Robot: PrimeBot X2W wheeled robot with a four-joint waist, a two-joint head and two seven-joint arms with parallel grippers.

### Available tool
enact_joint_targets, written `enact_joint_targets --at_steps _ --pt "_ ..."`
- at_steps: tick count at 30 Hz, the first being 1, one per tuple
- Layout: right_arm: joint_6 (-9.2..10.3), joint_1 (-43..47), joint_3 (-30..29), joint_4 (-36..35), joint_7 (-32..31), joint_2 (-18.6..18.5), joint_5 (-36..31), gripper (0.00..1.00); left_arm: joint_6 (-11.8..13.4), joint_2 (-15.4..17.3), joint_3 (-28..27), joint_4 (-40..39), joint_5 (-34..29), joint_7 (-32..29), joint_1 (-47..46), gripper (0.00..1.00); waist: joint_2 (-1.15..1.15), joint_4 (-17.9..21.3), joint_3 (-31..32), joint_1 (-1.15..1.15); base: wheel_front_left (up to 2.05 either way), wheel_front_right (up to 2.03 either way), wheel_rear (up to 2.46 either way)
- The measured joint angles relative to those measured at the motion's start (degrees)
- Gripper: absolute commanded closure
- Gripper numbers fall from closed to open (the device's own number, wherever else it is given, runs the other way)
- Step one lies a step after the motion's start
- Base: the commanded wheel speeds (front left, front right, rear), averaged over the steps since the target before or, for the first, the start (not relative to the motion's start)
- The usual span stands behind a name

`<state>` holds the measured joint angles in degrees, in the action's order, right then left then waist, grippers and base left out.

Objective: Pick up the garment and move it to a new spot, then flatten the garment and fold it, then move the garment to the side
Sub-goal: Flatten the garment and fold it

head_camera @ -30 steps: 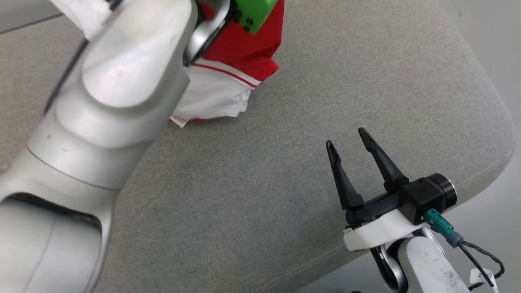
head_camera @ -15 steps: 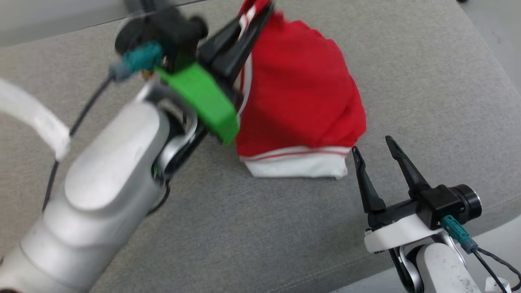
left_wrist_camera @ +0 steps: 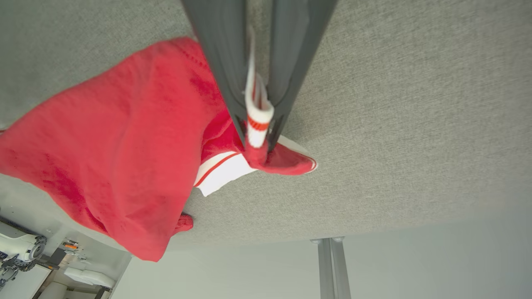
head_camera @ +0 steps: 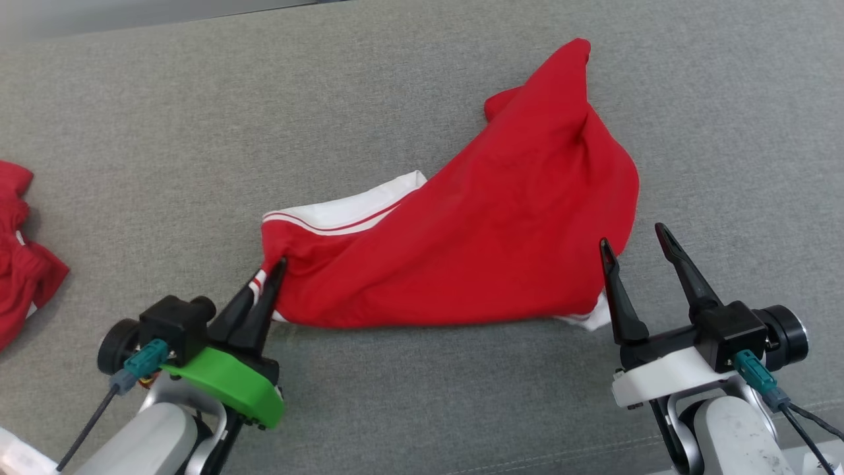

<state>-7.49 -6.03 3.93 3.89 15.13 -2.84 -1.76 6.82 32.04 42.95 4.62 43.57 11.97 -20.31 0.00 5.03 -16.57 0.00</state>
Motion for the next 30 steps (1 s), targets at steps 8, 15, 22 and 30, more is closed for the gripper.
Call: enact_joint_targets --at_steps 8,15,22,30 --pt "0.0 -0.2 0.79 0.62 0.0 -0.05 0.0 0.0 4.22 1.62 -6.55 -3.35 -8.25 2.93 -4.3 1.0 0.0 -1.54 0.94 0.0 0.0 0.0 0.0" --pt "0.0 -0.19 0.77 0.6 0.0 -0.04 0.11 0.0 4.6 2.23 -3.32 -2.01 -5.17 -2.69 3.38 1.0 0.0 -0.61 1.42 0.0 0.0 0.0 0.0" --pt "0.01 0.48 -0.35 0.68 0.0 -0.05 0.12 0.0 4.43 -0.53 0.34 1.09 -0.38 -8.29 9.9 1.0 0.0 -1.32 1.51 0.0 0.0 0.0 0.0" --pt "0.0 0.44 0.27 0.81 0.0 -0.08 0.11 0.0 9.72 -1.87 -4.16 -1.23 -0.9 -3.55 8.88 0.0 0.0 -2.84 1.67 0.0 0.0 0.0 0.0"
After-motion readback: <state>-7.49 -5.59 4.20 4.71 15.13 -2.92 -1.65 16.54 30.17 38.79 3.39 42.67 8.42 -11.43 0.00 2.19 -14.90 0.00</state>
